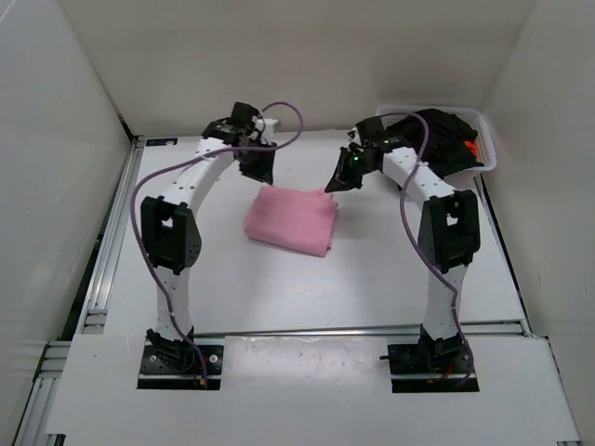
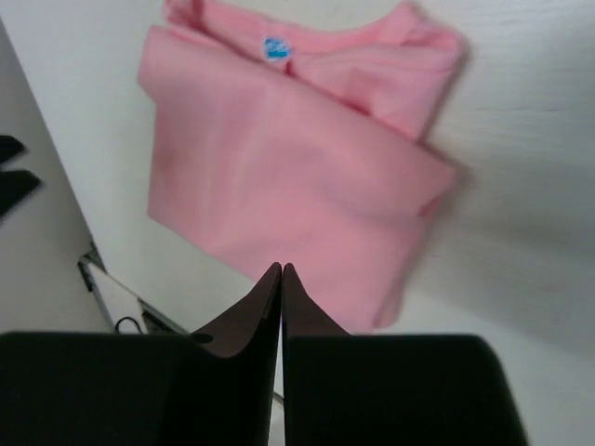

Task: Fold and stack the t-shirts
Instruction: Fold the long partially folded tshirt into a neat square

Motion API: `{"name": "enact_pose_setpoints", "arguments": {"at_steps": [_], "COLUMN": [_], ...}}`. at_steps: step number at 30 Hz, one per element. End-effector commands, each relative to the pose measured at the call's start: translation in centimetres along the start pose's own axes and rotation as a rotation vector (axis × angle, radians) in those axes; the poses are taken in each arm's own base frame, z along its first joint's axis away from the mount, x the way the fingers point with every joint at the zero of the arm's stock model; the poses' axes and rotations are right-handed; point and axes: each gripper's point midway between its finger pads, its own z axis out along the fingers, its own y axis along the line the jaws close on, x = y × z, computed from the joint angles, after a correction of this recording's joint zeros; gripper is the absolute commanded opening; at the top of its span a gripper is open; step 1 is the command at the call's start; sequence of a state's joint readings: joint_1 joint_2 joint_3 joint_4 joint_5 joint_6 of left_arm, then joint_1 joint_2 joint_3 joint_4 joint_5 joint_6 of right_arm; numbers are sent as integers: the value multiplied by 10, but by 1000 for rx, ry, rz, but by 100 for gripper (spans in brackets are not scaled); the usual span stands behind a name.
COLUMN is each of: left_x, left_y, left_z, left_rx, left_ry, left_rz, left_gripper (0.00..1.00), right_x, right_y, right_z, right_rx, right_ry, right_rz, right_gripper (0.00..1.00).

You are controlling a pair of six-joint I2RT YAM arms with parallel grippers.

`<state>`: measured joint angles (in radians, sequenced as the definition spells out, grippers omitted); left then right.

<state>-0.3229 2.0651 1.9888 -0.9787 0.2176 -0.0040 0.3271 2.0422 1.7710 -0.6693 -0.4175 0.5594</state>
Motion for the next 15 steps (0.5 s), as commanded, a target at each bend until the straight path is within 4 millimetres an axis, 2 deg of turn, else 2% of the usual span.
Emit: {"name": "enact_pose_setpoints", "arguments": {"at_steps": [1, 4, 6, 7, 8, 10, 11, 14, 15], "left_x": [33, 40, 37, 33, 36, 30, 27, 9, 5], "left_y": [-36, -30, -19, -15, -8, -4, 5, 10, 10], "left_z": [40, 67, 84, 86, 93, 98, 102, 99, 98], "left_rx": [137, 134, 87, 68, 37, 16, -1, -15, -15], "left_ry": [163, 218, 195, 175, 181, 160, 149, 99, 89], "left_rz": [5, -9, 2, 8, 10, 16, 9, 12, 14], "left_gripper": [40, 38, 38, 38, 38, 43, 46, 58, 62], "right_x": [17, 26, 24, 27, 24, 16, 9, -8, -17], "right_y": [7, -1, -3, -12, -12, -17, -22, -33, -35], "right_z": [33, 62, 69, 77, 81, 91, 93, 102, 99], "right_rx": [-69, -76, -71, -49, -49, -30, -18, 21, 26], "right_ry": [102, 166, 171, 181, 180, 162, 146, 100, 76], "right_rz": [40, 104, 125, 137, 145, 141, 156, 177, 178], "right_gripper": [0, 0, 0, 0, 0, 0, 0, 0, 0]}}
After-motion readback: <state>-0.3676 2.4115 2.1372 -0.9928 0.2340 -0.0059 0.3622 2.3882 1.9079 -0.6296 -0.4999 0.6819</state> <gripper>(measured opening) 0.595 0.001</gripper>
